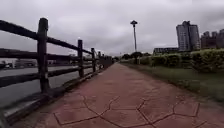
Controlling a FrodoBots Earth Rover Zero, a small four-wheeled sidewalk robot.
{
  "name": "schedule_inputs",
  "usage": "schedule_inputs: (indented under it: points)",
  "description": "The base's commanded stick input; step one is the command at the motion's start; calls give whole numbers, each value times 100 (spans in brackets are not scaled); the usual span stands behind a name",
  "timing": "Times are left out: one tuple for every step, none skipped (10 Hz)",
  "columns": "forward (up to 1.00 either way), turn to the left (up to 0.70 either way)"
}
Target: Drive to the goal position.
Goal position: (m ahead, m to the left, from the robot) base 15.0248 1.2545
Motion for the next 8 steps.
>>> schedule_inputs:
  points:
    - [100,0]
    - [100,0]
    - [100,0]
    - [100,0]
    - [100,0]
    - [100,-17]
    - [100,-40]
    - [100,-2]
